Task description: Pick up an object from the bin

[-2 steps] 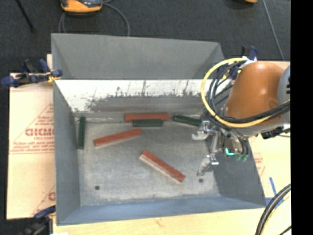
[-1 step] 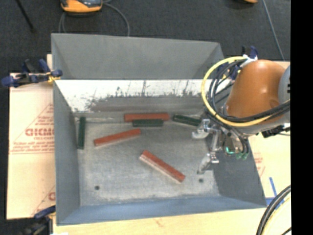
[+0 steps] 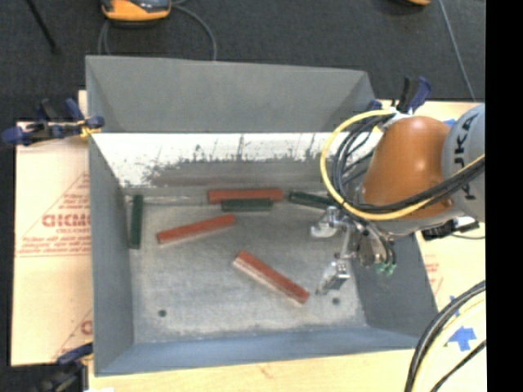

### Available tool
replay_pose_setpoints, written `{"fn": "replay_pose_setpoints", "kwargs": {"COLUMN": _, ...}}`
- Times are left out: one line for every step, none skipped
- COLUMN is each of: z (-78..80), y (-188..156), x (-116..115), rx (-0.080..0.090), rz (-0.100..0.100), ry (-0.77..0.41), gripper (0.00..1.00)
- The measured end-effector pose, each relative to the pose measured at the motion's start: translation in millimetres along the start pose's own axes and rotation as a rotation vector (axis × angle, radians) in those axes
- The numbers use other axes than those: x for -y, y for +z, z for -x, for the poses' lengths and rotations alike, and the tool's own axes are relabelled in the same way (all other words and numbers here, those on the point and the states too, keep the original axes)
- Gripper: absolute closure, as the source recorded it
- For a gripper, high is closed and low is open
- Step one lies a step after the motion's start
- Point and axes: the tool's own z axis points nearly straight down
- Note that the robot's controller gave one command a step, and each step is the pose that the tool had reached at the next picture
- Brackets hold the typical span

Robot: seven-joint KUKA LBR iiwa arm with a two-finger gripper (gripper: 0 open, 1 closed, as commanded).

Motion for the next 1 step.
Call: {"fn": "replay_pose_setpoints", "kwargs": {"z": -11.9, "y": 82.2, "x": -36.4, "rx": -0.013, "rz": 0.000, "ry": -0.300, "gripper": 1.00}}
